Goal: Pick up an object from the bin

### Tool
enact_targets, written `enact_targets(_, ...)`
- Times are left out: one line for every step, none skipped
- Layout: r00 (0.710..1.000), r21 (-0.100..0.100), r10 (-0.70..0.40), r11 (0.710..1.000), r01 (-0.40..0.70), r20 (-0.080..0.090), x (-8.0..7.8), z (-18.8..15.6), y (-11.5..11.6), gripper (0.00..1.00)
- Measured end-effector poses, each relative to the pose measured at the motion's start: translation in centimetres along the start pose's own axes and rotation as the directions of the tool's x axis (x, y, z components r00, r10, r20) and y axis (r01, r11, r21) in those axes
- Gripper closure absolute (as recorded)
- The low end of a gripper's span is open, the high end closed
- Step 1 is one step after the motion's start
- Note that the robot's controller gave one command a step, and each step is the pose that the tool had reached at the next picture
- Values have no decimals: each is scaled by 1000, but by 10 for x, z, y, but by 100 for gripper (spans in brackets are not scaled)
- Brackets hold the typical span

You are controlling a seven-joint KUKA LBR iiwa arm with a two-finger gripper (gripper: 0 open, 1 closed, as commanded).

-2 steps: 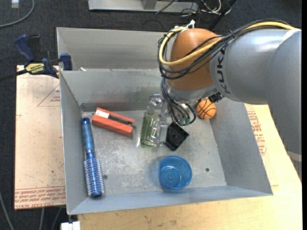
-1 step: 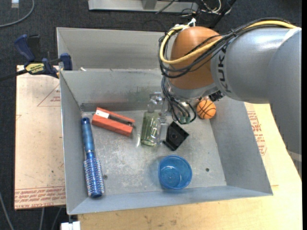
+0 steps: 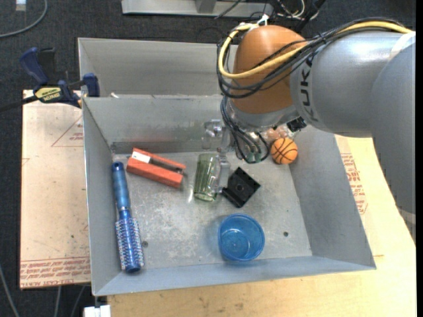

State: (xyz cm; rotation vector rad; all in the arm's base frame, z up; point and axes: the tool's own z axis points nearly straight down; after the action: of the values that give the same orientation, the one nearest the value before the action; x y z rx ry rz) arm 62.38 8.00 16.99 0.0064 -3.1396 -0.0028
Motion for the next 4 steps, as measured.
enact_targets(999,-1,-27,1000,27,20,-8,94,-42,100)
enact_targets(999,-1,-27,1000,27,20,-8,94,-42,100)
enact_targets(1000,-2,-12,1000,12,6,-2,63,-41,100)
enact_targets(1000,-2,-3,1000,3,11,-2,46,-40,100)
